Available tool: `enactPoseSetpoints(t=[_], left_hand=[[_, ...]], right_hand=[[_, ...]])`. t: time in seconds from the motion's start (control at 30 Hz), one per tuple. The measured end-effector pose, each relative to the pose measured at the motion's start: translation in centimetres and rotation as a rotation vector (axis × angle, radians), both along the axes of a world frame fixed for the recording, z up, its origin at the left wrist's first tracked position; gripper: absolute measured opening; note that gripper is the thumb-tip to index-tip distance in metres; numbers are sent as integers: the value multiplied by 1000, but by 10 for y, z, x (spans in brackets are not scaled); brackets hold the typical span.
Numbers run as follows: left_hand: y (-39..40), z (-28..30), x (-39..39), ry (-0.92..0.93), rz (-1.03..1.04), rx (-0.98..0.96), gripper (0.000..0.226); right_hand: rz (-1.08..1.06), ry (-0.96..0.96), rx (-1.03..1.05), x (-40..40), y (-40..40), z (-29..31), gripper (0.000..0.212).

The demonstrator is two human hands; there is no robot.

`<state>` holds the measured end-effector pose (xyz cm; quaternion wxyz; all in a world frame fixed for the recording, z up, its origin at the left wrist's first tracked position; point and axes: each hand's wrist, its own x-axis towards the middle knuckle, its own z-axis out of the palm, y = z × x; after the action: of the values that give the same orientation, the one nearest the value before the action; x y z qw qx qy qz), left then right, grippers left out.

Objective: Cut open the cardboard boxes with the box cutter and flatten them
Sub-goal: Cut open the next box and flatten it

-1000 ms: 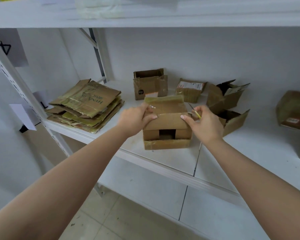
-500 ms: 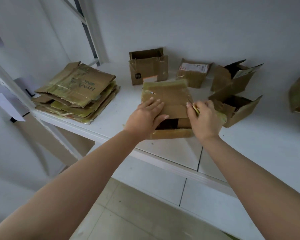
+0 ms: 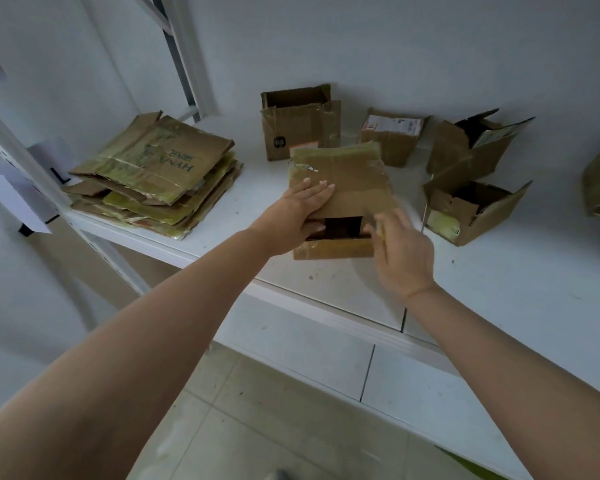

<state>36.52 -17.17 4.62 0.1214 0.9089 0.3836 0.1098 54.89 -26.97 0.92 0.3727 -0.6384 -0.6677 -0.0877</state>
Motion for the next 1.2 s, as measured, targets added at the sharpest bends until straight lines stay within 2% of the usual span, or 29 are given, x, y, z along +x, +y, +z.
enactPoseSetpoints(t=[0.1,0.17,0.27,0.43,0.7,0.83,0.97,1.13,1.2], left_hand=[[3,1,-2,16,-22,-15,73],[6,1,-4,34,-44,-9,77],[10,0,-8,42,-68,23,78],[12,-6,-10,20,-80,68,77],[9,-5,-12,50,-47,72,72],[8,-5,-9,71,-38,81,71],[4,-5,2,77,-32,85,73],[0,-5,-1,55,10,88,77],[0,-5,1,33,18,80,76]], right_hand=[[247,-150,-105,-7,-3,-11,33],[308,-171,-251,-11,-2,-10,40],[273,-197,-388,-16,1,-12,43],[225,-206,-444,-25,13,-7,39],[181,-223,-362,-21,-3,-19,28],[224,-168,-417,-21,-29,-33,45],[203,-220,-518,-15,-24,-34,39],[187,10,-519,-17,-30,-41,37],[135,114,-454,-14,-28,-36,31]])
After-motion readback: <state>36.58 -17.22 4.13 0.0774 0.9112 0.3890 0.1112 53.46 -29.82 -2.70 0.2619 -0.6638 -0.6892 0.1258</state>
